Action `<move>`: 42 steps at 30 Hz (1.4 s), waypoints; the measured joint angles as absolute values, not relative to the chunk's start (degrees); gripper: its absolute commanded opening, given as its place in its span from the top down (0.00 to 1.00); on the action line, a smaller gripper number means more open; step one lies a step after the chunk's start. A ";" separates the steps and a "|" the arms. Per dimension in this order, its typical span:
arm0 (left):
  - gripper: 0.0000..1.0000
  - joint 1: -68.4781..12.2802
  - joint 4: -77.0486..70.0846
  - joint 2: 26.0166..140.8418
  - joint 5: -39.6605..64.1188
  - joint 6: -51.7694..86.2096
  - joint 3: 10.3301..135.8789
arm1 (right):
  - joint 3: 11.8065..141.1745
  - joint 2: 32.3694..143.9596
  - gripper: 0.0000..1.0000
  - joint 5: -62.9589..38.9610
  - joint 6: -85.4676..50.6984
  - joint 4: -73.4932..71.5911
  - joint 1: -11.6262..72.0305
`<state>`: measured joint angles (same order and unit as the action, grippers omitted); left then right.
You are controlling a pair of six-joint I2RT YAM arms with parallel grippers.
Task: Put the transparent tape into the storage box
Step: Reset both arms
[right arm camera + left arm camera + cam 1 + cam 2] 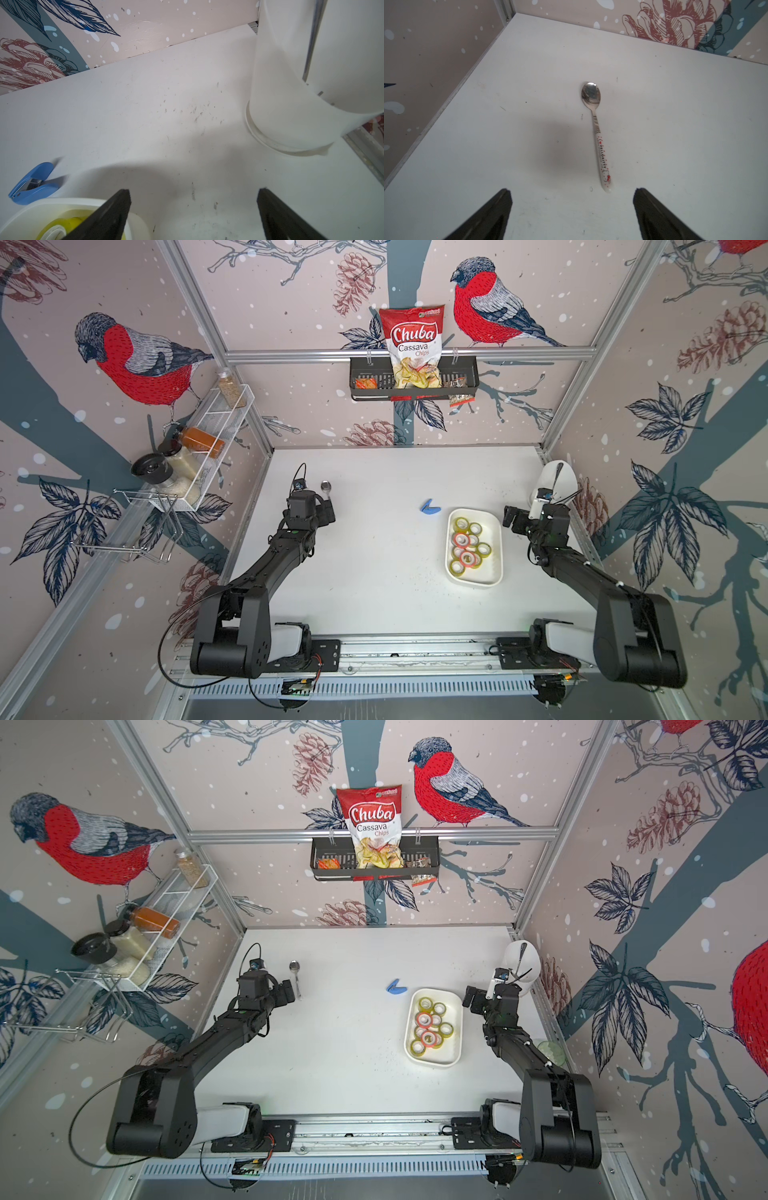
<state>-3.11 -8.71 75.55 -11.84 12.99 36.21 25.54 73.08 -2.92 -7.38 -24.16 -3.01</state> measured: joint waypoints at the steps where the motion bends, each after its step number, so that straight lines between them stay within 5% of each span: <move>1: 0.04 -2.22 -11.25 75.81 -11.97 12.84 34.72 | 25.26 74.08 0.00 -2.50 -7.07 -25.93 -3.25; 11: 0.04 4.84 -36.42 79.42 -8.78 11.55 23.29 | 21.80 79.75 0.00 -2.24 -5.98 -42.81 -3.81; 25: 0.04 3.40 -55.20 85.32 4.47 3.66 18.70 | 18.44 84.66 0.00 -3.68 -5.96 -54.96 -3.77; 42: 0.03 0.10 -64.49 87.02 -2.04 1.26 15.03 | 10.92 86.78 0.00 -0.03 -4.49 -67.51 -0.84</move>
<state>0.10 -64.49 87.02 -2.04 1.26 15.03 10.92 86.78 -0.03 -4.49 -67.51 -0.84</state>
